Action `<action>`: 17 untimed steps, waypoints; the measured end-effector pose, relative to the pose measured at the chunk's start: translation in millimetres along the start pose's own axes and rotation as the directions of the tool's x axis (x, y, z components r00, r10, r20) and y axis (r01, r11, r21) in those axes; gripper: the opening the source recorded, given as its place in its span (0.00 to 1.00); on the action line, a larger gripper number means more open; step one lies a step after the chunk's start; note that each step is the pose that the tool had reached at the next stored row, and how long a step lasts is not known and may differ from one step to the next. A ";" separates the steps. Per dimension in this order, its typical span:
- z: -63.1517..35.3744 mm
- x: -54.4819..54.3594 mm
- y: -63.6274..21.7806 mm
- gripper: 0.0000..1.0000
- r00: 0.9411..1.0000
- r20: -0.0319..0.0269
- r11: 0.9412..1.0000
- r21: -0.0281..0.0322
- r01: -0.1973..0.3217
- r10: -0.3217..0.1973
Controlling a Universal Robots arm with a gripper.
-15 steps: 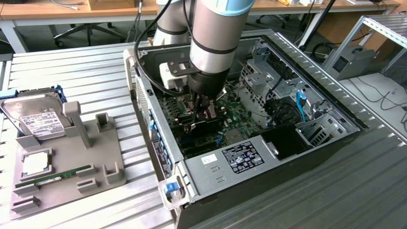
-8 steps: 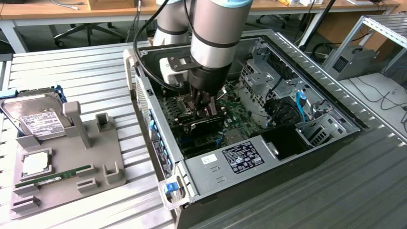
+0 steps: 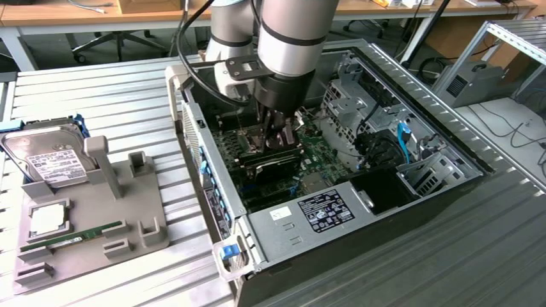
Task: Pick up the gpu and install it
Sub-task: 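Press down on the gpu until it lock into place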
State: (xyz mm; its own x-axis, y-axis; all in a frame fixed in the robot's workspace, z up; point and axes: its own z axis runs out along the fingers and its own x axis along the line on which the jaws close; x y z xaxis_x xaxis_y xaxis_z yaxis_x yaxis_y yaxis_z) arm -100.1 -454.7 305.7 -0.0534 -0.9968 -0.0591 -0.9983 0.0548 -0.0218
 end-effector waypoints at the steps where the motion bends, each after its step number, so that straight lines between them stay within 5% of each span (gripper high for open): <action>1: -2.0 -0.1 -0.1 0.11 1.000 0.000 1.000 0.000 0.000 0.000; 7: -3.4 -0.2 -0.5 0.11 1.000 0.000 1.000 0.000 0.000 0.000; 17: -3.8 -1.0 -15.6 0.11 1.000 0.000 1.000 0.000 0.000 0.000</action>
State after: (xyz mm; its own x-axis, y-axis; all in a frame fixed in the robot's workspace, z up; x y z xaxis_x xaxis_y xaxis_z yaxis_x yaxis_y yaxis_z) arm -84.6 -454.7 310.0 -0.0533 -0.9968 -0.0590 -0.9983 0.0547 -0.0217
